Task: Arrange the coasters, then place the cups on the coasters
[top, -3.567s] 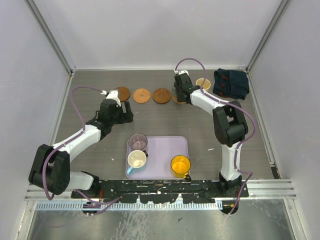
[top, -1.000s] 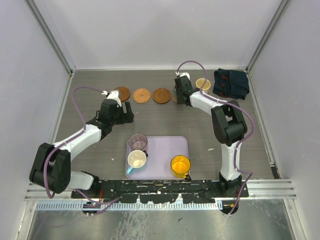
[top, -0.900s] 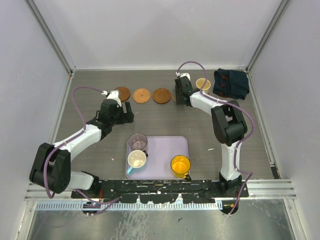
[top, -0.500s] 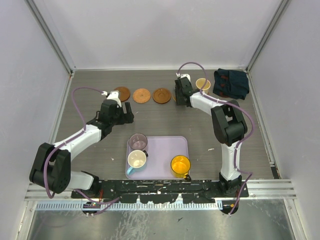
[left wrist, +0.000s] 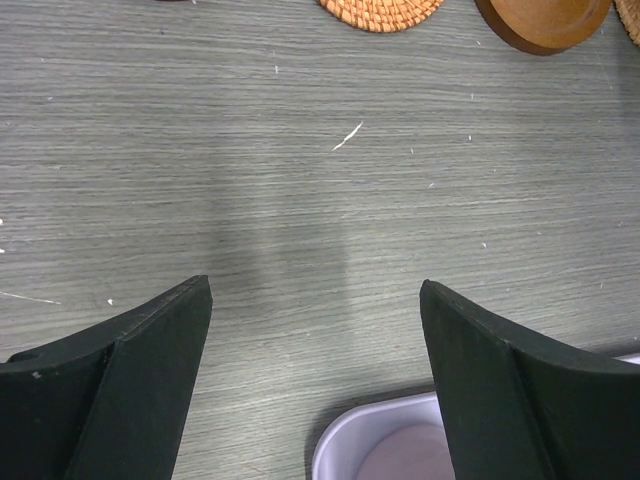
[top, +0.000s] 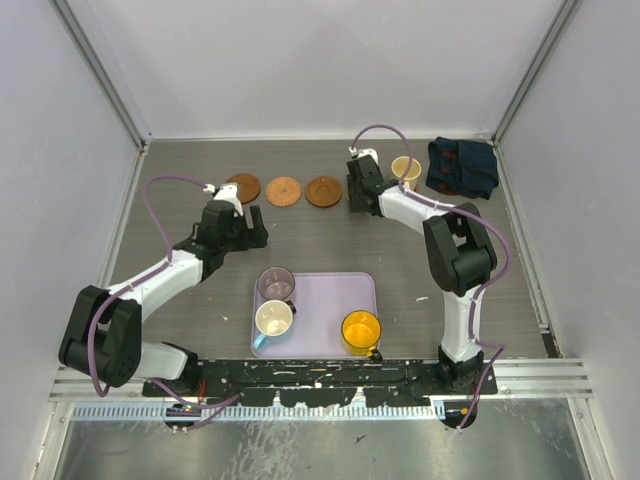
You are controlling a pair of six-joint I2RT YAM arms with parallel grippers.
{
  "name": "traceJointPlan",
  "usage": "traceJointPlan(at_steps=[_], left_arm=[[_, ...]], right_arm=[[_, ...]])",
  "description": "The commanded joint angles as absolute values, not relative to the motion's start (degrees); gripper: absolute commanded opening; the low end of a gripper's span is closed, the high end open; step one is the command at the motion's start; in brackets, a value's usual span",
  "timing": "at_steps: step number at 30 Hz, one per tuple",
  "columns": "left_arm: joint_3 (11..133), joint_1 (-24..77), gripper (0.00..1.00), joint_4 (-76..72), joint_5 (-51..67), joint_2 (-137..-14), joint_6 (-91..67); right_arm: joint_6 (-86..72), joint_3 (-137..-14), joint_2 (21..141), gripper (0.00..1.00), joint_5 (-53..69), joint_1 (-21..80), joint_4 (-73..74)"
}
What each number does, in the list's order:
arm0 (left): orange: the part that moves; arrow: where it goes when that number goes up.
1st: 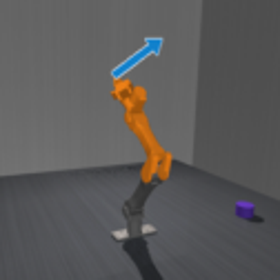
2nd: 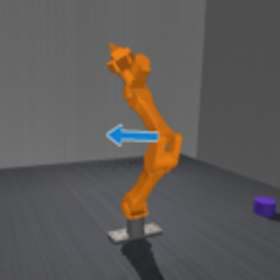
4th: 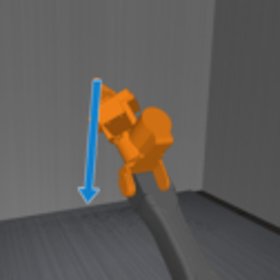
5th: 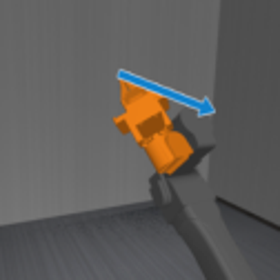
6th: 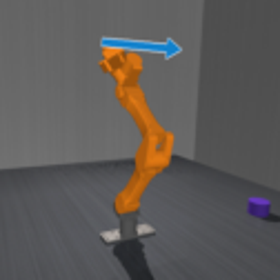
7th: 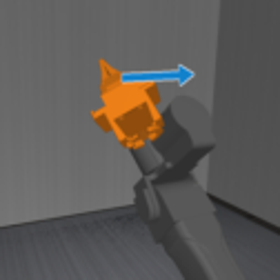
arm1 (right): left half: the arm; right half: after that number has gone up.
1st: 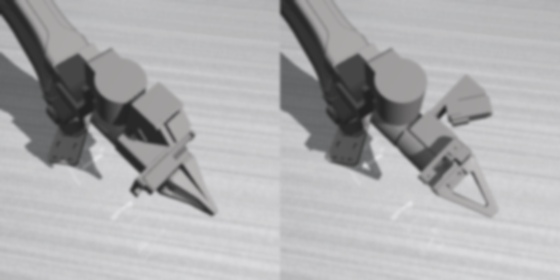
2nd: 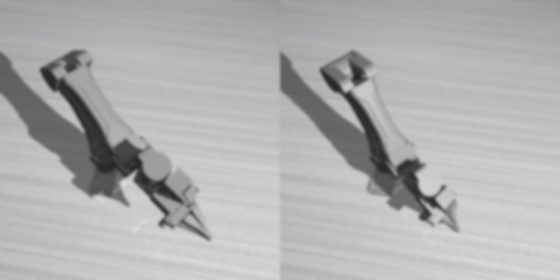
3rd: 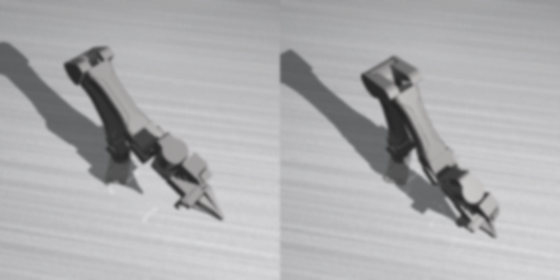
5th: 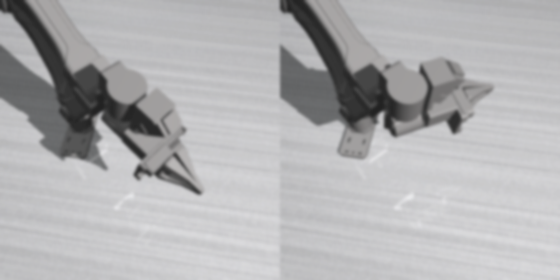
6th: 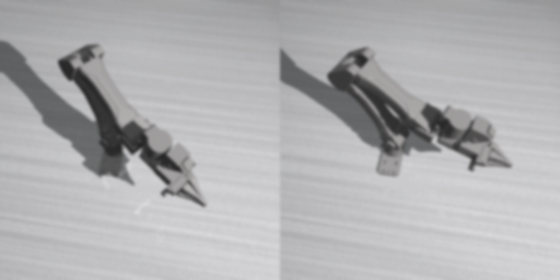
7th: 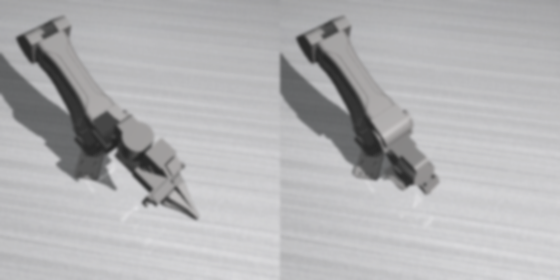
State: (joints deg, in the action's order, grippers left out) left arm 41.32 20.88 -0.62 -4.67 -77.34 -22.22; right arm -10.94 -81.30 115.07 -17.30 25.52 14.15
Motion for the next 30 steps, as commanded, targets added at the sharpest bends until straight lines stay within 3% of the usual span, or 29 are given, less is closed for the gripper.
traceJointPlan(at_steps=[1, 11, 16, 25, 27, 30], left_arm=[[41.0, 20.6, 0.86, -3.9, -4.4, -75.4, -23.0], [40.7, 20.6, 0.86, -3.4, -4.3, -74.5, -23.0], [40.8, 20.6, 0.86, -3.0, -4.1, -73.8, -23.0], [41.7, 20.7, 0.87, 1.1, -2.2, -68.5, -21.2], [41.4, 20.7, 0.87, 2.3, -1.2, -67.2, -21.2], [40.4, 20.7, 0.91, 4.0, 1.2, -65.3, -21.6]], right_arm=[[-11.6, -81.5, 110.9, 0.45, -18.5, 26.4, 12.5], [-12.2, -80.6, 110.2, 0.45, -19.9, 27.2, 12.8], [-12.7, -79.2, 107.9, 0.52, -20.9, 27.5, 13.5], [-13.0, -72.1, 93.0, 0.57, -18.2, 28.6, 18.5], [-12.6, -68.2, 87.6, 0.61, -14.2, 28.6, 19.1], [-13.2, -62.2, 79.9, 0.81, -6.7, 28.6, 21.3]])
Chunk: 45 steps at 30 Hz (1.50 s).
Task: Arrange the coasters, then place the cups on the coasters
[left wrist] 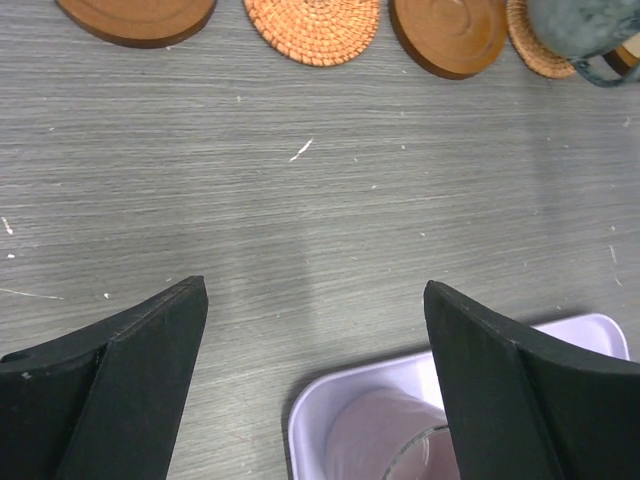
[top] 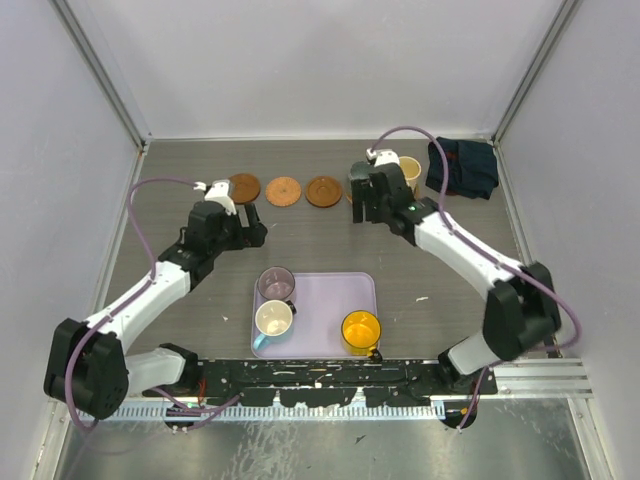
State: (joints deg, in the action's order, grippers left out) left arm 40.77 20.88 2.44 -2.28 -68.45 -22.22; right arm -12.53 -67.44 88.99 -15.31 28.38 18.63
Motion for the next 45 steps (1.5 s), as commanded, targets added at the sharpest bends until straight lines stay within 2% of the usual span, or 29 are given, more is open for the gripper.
traceJointPlan(at_steps=[1, 4, 9, 19, 29, 31, 37, 45], left_arm=[[40.0, 20.7, 0.91, 4.6, 2.4, -64.7, -21.9], [38.4, 21.4, 0.91, 6.3, 4.0, -62.6, -22.5], [36.1, 24.3, 0.91, 8.3, 2.9, -57.5, -23.3], [34.4, 32.7, 0.91, 15.6, -0.9, -53.2, -25.2], [31.9, 34.7, 0.88, 17.4, -2.4, -52.2, -26.5], [31.7, 34.8, 0.84, 17.1, -2.4, -52.4, -26.6], [31.1, 35.1, 0.80, 14.9, -1.9, -54.2, -27.1], [31.4, 35.8, 0.71, 10.8, -0.9, -58.8, -27.3]], right_arm=[[-13.5, -60.4, 77.4, 0.82, -5.2, 28.7, 22.6], [-14.2, -55.6, 70.8, 0.82, -2.6, 30.4, 26.2], [-15.8, -52.0, 63.8, 0.76, -5.4, 37.8, 32.9], [-22.3, -51.1, 60.4, 0.70, -9.5, 52.6, 42.6], [-26.4, -46.9, 58.8, 0.54, -9.1, 56.2, 44.6], [-26.9, -46.3, 58.8, 0.50, -9.0, 56.4, 44.7], [-27.7, -45.1, 59.9, 0.37, -8.5, 57.0, 43.9], [-27.6, -44.1, 62.2, 0.32, -7.5, 57.5, 41.6]])
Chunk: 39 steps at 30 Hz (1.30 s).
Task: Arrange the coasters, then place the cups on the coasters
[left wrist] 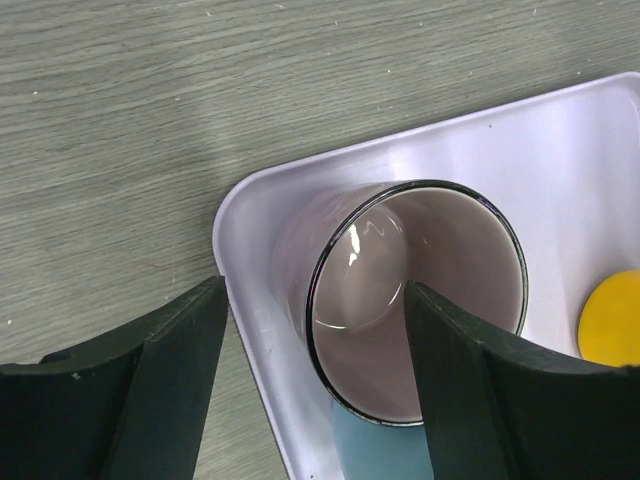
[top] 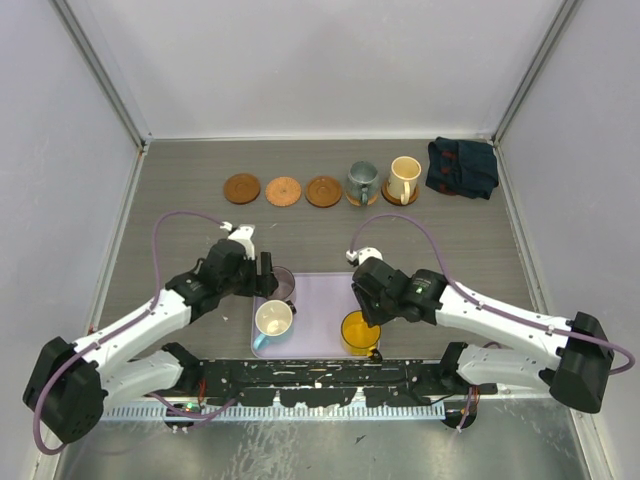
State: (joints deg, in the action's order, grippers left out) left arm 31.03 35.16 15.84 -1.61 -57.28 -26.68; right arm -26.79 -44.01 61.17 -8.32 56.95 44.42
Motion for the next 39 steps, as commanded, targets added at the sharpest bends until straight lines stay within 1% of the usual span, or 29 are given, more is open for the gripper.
traceJointPlan(at_steps=[1, 4, 7, 10, 15, 16, 20, 21, 22, 28, 33, 35, 36, 37, 39], left_arm=[[31.5, 35.8, 0.69, 10.4, -0.8, -59.3, -27.2], [31.7, 36.0, 0.64, 9.2, -0.7, -60.9, -26.9], [32.2, 36.2, 0.59, 8.0, -0.2, -62.4, -26.6], [32.6, 36.5, 0.54, 7.1, 0.1, -63.8, -26.3], [33.6, 36.5, 0.46, 5.5, 0.7, -65.7, -25.6], [33.8, 36.6, 0.43, 5.2, 0.8, -66.1, -25.3], [35.0, 36.6, 0.18, 3.2, 1.7, -68.1, -24.8], [35.4, 36.6, 0.15, 2.8, 1.8, -68.7, -24.8], [35.8, 36.7, 0.14, 2.3, 2.1, -69.3, -24.7], [38.4, 37.0, 0.15, -0.2, 3.0, -72.3, -24.7], [41.0, 37.6, 0.15, -1.7, 4.1, -77.2, -24.5], [42.1, 38.0, 0.18, -1.8, 4.8, -78.5, -24.3], [42.7, 38.1, 0.22, -1.8, 5.3, -79.2, -24.1], [43.3, 38.3, 0.29, -1.6, 5.7, -79.6, -24.0], [44.5, 38.6, 0.48, -1.2, 6.2, -80.5, -23.4]], right_arm=[[-27.5, -44.0, 62.4, 0.31, -7.4, 57.6, 41.5], [-27.4, -44.0, 63.5, 0.26, -7.1, 57.8, 40.8], [-27.2, -44.2, 64.2, 0.17, -7.1, 58.0, 39.9], [-27.0, -44.5, 64.9, 0.11, -7.3, 58.1, 39.3], [-26.6, -45.2, 66.2, 0.09, -8.4, 58.2, 37.8], [-26.5, -45.4, 66.4, 0.09, -8.7, 58.1, 37.5], [-25.6, -46.2, 67.8, 0.08, -10.9, 58.2, 36.2], [-25.2, -46.4, 68.3, 0.08, -11.5, 58.2, 35.9], [-24.8, -46.8, 68.8, 0.07, -11.8, 58.2, 35.7], [-23.5, -48.6, 72.0, 0.06, -18.3, 58.2, 34.7], [-23.7, -49.7, 72.9, 0.05, -22.7, 58.2, 34.7], [-24.3, -49.9, 72.6, 0.04, -24.4, 58.2, 35.1], [-24.7, -49.8, 72.3, 0.04, -25.1, 58.2, 35.4], [-25.2, -49.7, 71.9, 0.04, -25.9, 58.1, 35.8], [-26.1, -49.3, 70.7, 0.04, -27.5, 58.1, 36.5]])
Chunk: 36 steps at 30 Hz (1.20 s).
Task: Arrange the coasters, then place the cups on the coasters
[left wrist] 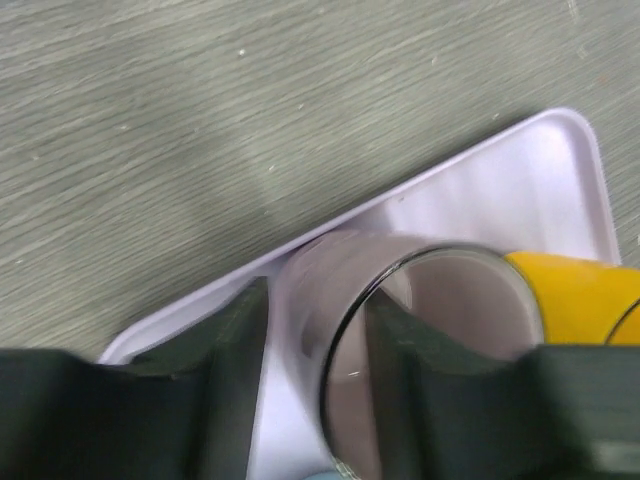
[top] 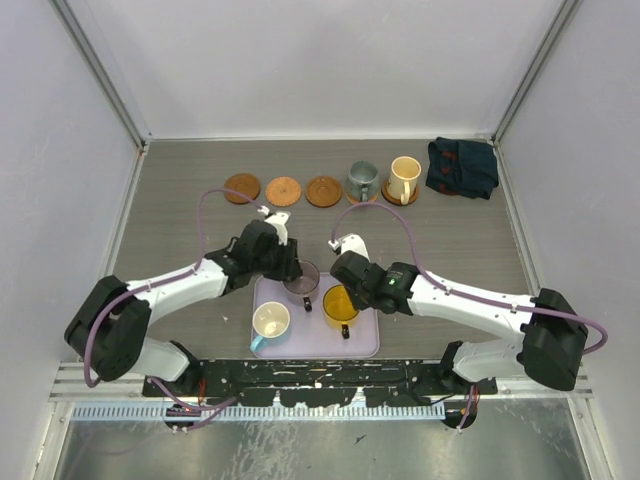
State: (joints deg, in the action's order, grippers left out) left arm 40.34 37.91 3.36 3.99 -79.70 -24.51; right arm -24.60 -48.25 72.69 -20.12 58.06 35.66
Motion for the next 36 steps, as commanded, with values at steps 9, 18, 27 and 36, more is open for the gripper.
traceJointPlan(at_steps=[9, 18, 27, 36], left_arm=[[46.5, 39.3, 0.78, 1.4, 5.3, -78.8, -21.7], [44.4, 41.1, 0.84, 6.0, -0.4, -69.2, -21.9], [41.7, 45.2, 0.85, 10.8, -4.1, -60.2, -23.4], [40.8, 46.4, 0.80, 11.4, -8.0, -63.7, -24.8]], right_arm=[[-27.6, -48.3, 66.4, 0.30, -31.6, 58.2, 37.0], [-29.2, -47.5, 66.2, 0.61, -30.7, 58.1, 36.9], [-36.4, -45.6, 59.6, 0.70, -27.3, 58.2, 36.9], [-40.0, -43.2, 59.9, 0.66, -28.8, 58.2, 36.4]])
